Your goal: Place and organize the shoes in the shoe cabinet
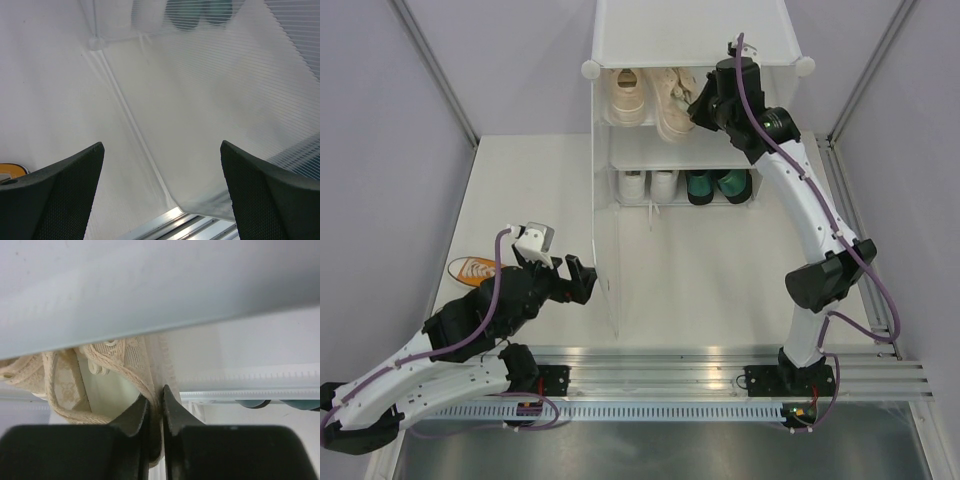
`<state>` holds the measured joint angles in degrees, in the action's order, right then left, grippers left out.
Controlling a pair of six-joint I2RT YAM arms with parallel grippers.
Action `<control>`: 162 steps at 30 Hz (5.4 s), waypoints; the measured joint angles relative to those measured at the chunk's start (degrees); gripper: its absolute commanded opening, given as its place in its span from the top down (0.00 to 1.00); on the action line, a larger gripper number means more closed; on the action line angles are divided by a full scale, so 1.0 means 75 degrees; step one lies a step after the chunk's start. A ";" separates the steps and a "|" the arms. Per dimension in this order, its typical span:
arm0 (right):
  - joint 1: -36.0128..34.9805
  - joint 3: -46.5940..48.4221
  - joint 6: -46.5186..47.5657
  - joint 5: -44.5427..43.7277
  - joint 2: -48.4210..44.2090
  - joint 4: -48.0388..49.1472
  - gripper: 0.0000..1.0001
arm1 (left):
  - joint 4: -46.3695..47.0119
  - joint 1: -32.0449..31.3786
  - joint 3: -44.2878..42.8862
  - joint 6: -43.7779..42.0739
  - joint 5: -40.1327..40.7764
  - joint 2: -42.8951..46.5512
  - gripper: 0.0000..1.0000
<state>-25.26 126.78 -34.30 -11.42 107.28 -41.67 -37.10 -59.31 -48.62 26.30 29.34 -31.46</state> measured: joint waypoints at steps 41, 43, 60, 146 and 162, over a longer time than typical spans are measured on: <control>0.0239 -0.0490 0.0009 0.1454 -0.0393 0.1559 0.50 | 0.0000 0.0000 0.0035 0.0000 -0.0006 0.0052 0.00; 0.0239 -0.0490 -0.0003 0.1571 -0.0393 0.1629 0.50 | 0.0000 0.0000 0.0035 0.0000 -0.0006 0.0052 0.00; 0.0236 -0.0545 0.0099 0.1915 -0.0437 0.1903 0.45 | 0.0000 0.0000 0.0035 0.0000 -0.0017 0.0052 0.00; 0.0396 -0.8367 0.1306 0.3853 -0.4511 0.3809 0.39 | -0.2463 0.4494 0.0600 0.5791 0.0804 -0.2189 0.01; 0.0396 -0.9247 0.0918 0.4068 -0.4561 0.4299 0.41 | -0.3217 0.6196 0.0816 0.7624 0.0720 -0.2818 0.09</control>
<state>-22.28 57.43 -27.42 19.09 73.08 -9.43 -61.23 -12.84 -42.50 83.48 34.74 -52.60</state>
